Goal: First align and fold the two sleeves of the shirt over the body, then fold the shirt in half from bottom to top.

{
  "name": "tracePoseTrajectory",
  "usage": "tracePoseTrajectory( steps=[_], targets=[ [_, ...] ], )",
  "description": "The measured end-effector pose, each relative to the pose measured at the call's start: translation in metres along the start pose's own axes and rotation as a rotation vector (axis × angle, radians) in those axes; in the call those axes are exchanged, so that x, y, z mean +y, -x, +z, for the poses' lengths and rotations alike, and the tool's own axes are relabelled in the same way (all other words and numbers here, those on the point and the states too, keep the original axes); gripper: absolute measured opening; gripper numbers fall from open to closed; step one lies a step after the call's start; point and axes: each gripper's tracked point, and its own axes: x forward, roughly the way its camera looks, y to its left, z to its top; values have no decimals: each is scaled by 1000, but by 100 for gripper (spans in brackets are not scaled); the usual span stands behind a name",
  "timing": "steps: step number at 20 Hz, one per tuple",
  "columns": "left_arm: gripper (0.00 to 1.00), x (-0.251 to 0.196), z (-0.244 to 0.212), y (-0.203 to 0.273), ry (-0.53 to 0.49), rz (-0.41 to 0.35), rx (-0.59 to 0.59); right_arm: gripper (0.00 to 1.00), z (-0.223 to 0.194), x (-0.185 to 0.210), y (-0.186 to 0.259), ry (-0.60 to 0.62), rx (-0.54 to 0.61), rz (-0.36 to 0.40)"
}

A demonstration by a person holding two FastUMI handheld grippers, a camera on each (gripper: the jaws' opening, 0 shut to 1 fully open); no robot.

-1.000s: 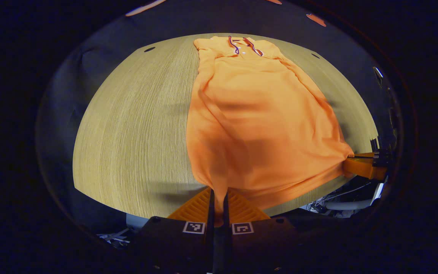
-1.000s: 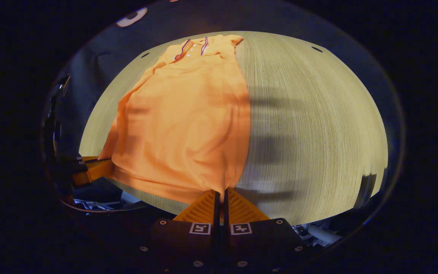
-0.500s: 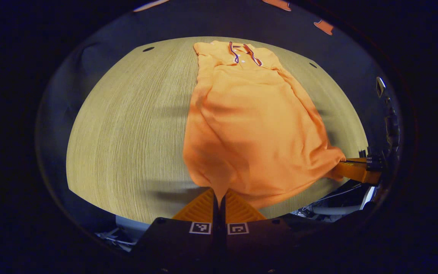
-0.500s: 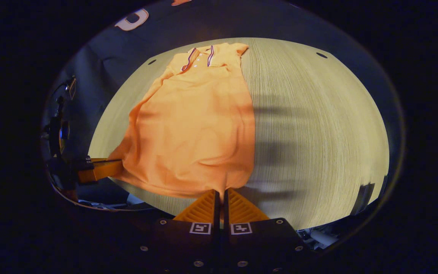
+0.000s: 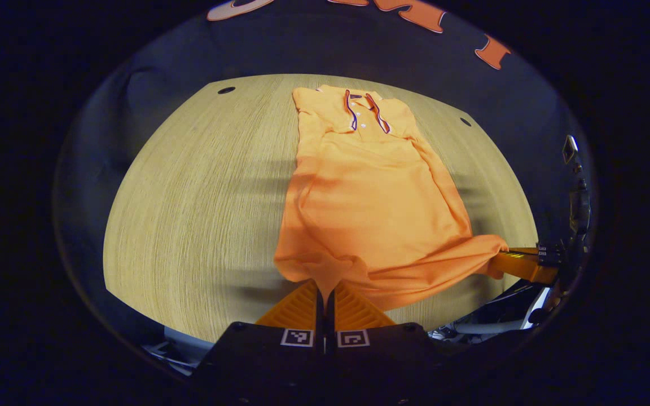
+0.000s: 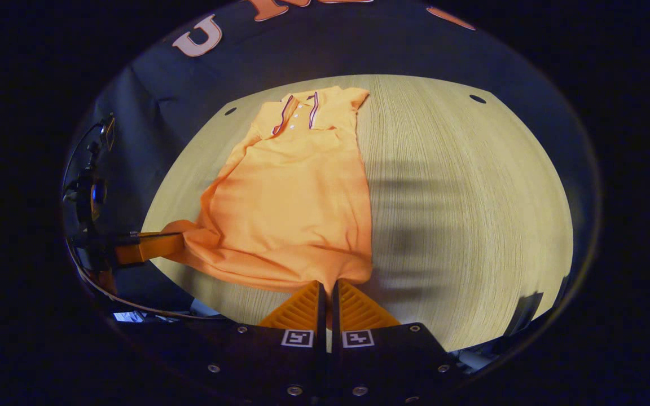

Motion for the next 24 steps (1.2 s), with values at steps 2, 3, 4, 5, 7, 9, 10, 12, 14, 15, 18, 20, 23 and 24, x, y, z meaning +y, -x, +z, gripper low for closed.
tracePoseTrajectory(
  steps=[2,3,4,5,7,9,10,12,14,15,18,20,23,24],
  targets=[
    [1,0,11,1,8,8,-22,5,9,-2,2,23,-12,-3],
    [1,0,16,3,11,13,-35,5,11,-2,3,28,-14,4],
    [1,0,21,3,11,19,-45,5,15,-2,5,29,-21,9],
    [1,1,25,3,10,28,-53,4,19,-3,6,30,-24,18],
    [1,1,33,3,15,37,-63,5,29,-2,3,34,-33,29],
    [1,2,43,4,7,45,-75,5,40,-3,3,46,-44,27],
    [1,1,50,4,0,46,-81,5,44,-5,7,48,-51,24],
    [1,-2,65,1,-14,40,-94,5,59,-5,4,45,-63,19],
    [1,-2,78,-1,-22,29,-100,5,72,-6,-5,35,-63,8],
    [1,-2,87,-2,-26,22,-107,5,78,-7,-7,27,-66,0],
    [1,0,105,-11,-32,16,-107,5,92,-9,-6,23,-67,-5],
    [1,-1,111,-15,-45,8,-101,5,100,-12,-4,16,-69,-14],
    [1,1,126,-26,-63,4,-102,5,113,-13,-13,9,-64,-26],
    [1,1,130,-28,-66,2,-98,5,117,-12,-17,10,-62,-27]
  ],
)
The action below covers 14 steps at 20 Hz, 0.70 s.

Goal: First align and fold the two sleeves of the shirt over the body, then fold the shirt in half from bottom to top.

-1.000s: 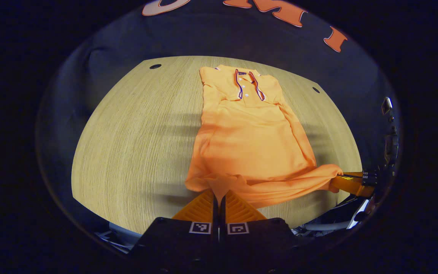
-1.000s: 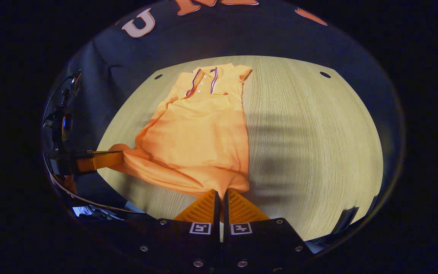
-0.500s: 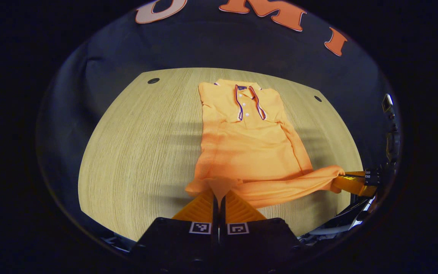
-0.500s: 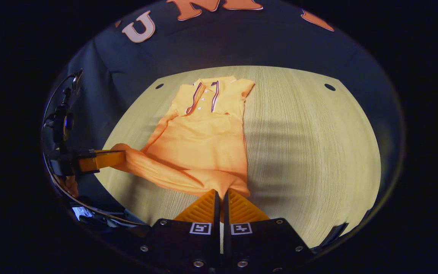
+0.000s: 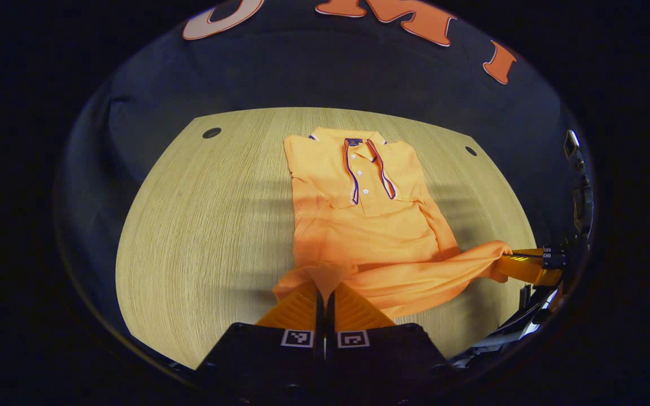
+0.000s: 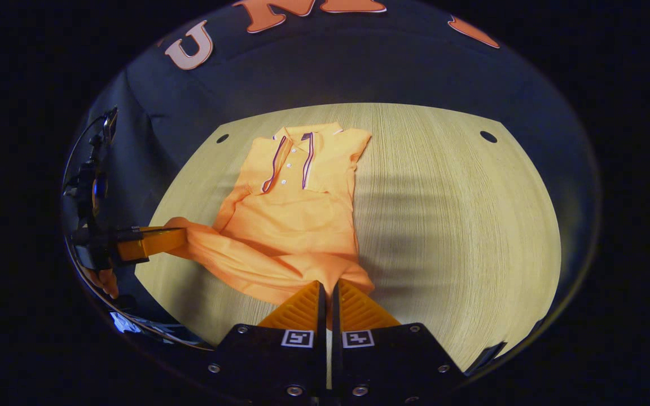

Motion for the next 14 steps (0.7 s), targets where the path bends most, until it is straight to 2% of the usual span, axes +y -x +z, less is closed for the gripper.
tracePoseTrajectory(
  steps=[14],
  targets=[
    [1,15,73,-38,-5,-28,-23,5,61,-10,-43,-4,8,-40]
  ],
)
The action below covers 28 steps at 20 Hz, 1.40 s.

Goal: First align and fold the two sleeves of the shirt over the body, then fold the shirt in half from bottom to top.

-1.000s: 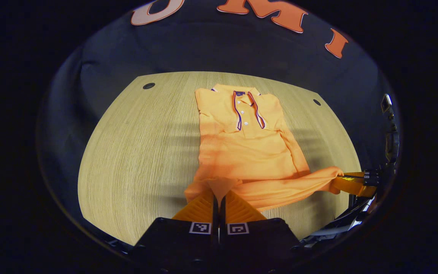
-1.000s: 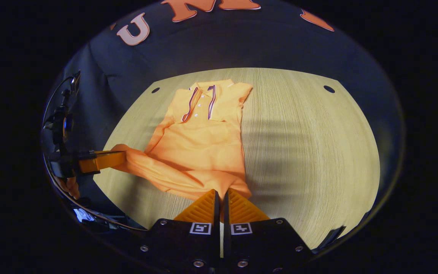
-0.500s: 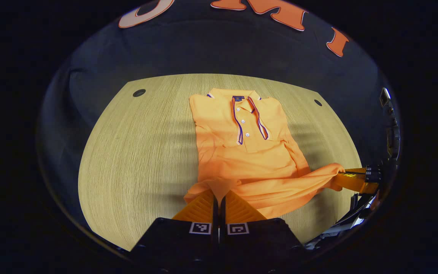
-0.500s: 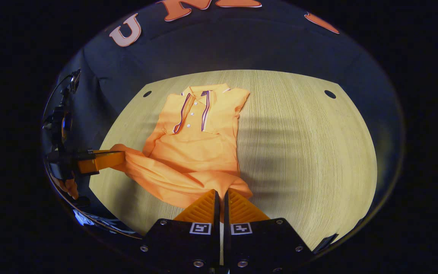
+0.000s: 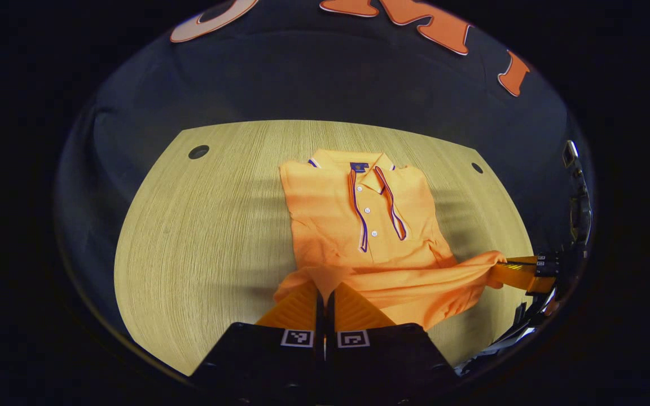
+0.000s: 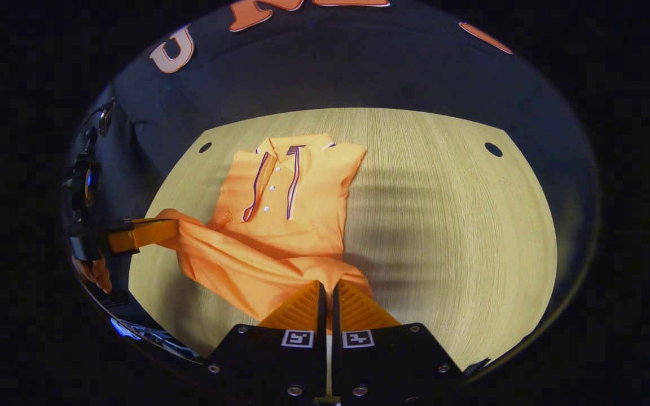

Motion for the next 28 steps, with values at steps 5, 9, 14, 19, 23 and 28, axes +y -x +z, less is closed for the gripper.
tracePoseTrajectory(
  steps=[5,9,14,19,23,28],
  targets=[
    [1,4,18,-12,-14,1,-4,5,25,-1,-15,3,-4,-10],
    [1,10,38,-24,-19,11,-14,5,45,0,-27,10,-5,-14],
    [1,22,77,-42,-3,10,-40,5,79,1,-47,2,-16,-19],
    [1,36,108,-70,6,6,-41,4,115,-4,-72,-15,-15,-34],
    [1,41,128,-89,-3,-9,-47,4,137,-10,-93,-27,-4,-49],
    [1,46,145,-118,-34,-4,-36,4,154,-15,-117,-48,22,-51]
  ],
)
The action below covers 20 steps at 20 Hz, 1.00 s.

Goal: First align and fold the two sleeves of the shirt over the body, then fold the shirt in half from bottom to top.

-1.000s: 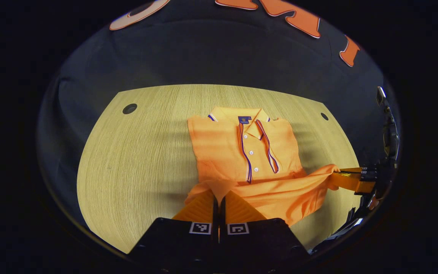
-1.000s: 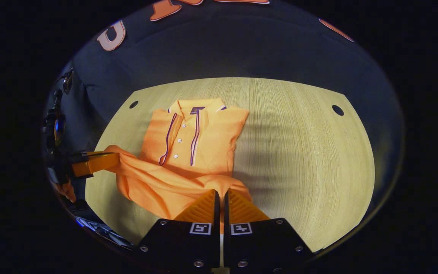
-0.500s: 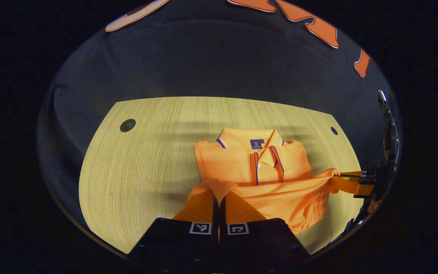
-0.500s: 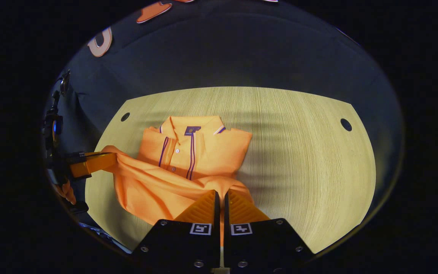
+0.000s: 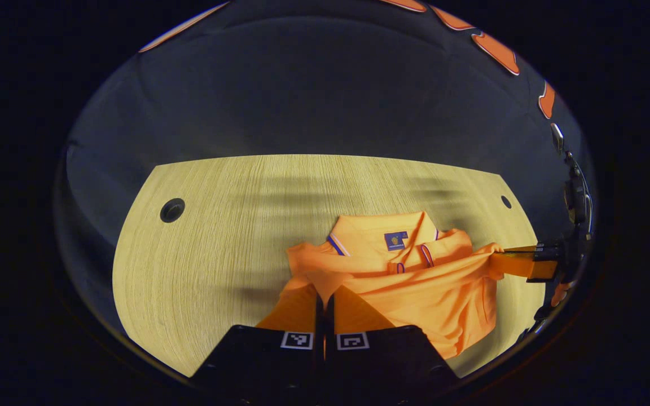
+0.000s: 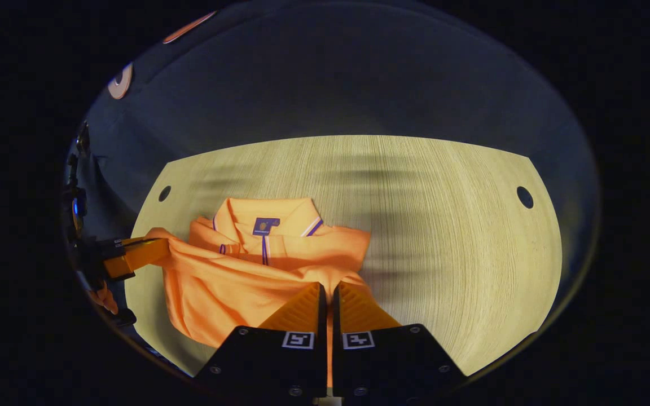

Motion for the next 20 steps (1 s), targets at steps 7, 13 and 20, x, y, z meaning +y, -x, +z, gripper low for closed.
tracePoseTrajectory(
  steps=[7,13,20],
  targets=[
    [8,19,2,-31,9,29,11,4,14,-3,-29,-74,27,14],
    [92,30,16,-10,7,89,-50,68,34,-26,-12,-99,-55,-37],
    [95,9,32,63,20,101,-191,92,35,-20,63,2,-232,-51]
  ],
)
